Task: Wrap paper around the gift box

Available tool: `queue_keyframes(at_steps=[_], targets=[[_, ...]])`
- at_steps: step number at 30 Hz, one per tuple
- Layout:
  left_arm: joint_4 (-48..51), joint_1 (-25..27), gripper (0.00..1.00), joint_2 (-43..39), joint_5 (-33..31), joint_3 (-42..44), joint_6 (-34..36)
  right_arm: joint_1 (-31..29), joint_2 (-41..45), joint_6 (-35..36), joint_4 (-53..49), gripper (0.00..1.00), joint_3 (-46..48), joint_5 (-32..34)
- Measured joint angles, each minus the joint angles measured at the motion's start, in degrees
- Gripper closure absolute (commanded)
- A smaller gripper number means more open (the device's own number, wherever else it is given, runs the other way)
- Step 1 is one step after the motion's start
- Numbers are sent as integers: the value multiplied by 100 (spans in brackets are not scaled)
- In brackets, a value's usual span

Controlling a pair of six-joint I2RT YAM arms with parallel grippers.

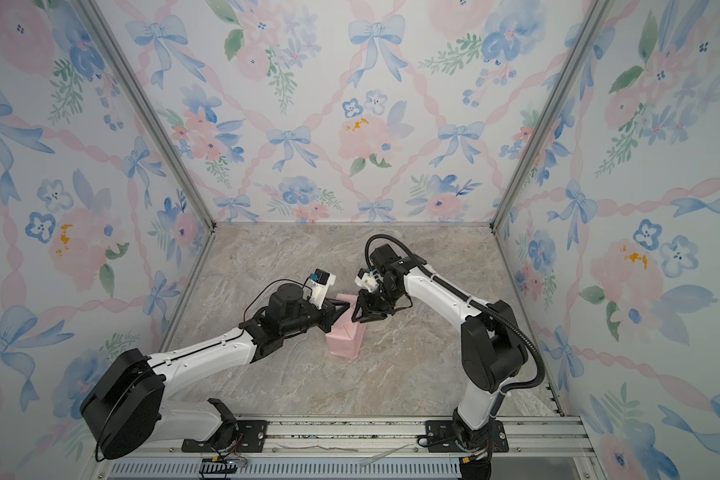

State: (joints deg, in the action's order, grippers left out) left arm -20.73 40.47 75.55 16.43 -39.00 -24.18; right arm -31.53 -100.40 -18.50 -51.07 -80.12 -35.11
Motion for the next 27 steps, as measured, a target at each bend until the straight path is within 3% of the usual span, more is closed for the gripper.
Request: queue_keyframes(at_steps=[13, 27], targets=[[-103, 0, 100, -236, 118, 765, -116, 37, 133, -28, -70, 55, 11, 299], [-197, 2, 100, -238, 96, 815, -138, 26, 85, -164, -59, 54, -411, 527]])
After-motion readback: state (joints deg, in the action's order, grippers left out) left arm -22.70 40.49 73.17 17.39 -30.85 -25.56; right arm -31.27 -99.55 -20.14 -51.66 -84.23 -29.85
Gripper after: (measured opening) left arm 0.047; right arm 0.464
